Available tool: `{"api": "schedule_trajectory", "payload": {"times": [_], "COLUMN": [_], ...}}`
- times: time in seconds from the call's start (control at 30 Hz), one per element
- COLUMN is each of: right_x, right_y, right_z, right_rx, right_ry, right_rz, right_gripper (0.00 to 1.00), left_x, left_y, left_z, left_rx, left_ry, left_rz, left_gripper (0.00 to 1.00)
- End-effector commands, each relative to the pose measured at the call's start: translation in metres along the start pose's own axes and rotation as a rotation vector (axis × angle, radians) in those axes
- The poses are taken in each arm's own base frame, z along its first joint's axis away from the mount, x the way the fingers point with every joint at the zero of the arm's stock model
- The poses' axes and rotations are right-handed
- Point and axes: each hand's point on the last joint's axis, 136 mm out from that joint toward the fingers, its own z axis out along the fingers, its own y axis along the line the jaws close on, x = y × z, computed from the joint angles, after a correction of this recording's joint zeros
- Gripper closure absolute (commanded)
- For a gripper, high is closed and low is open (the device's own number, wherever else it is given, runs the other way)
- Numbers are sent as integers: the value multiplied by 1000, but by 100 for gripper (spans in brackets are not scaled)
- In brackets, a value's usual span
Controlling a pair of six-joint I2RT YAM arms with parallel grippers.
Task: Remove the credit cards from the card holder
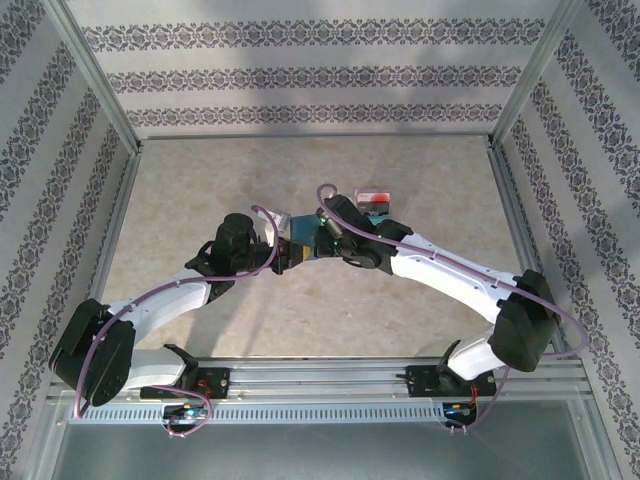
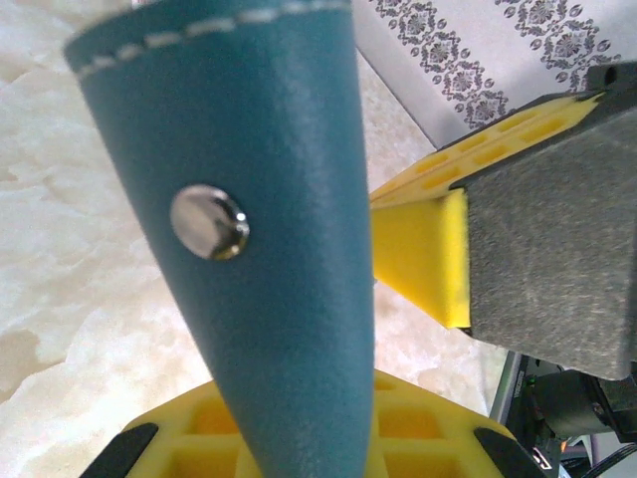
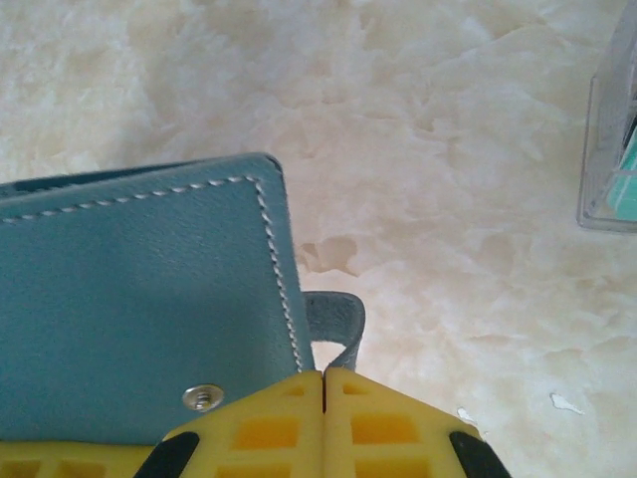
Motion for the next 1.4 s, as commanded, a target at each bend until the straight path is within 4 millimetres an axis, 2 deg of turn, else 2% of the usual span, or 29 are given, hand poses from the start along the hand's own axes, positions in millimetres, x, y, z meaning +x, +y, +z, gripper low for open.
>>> {"api": "schedule_trajectory", "payload": {"times": [0.0,0.2,0.33,0.4,0.53,0.63,0.7,0.87,0.93,1.13,1.37], "right_x": [-1,-7,-8,-9,-13,-20,-25,-27,-27,-29,-28], "right_y": [-14,-40,-51,-49,-43,-35,-26,-12,-8,-3,18], "right_z": [-9,-21,-23,-23,-29,-42,-54,-73,-79,-86,-87], "right_rx": [34,46,-28,-95,-207,-300,-376,-497,-532,-582,-657], "right_ry": [-15,-49,-72,-90,-150,-215,-262,-344,-374,-404,-365], "right_rz": [-10,18,54,64,38,3,-30,-87,-94,-84,-125], "right_gripper": [100,100,91,88,72,59,46,22,3,2,2], "left_x": [-29,-29,-29,-28,-30,-33,-35,-39,-42,-50,-48], "left_y": [-22,-24,-26,-27,-30,-33,-35,-42,-44,-53,-62], "left_z": [-5,-6,-10,-12,-16,-19,-20,-25,-27,-33,-34], "left_rx": [64,62,60,56,57,60,61,70,73,93,143], "left_ry": [-93,-89,-86,-83,-86,-94,-95,-93,-99,-115,-107], "left_rz": [67,79,87,91,103,117,132,182,199,224,233], "left_gripper": [100,100,100,100,100,100,100,100,100,100,100]}}
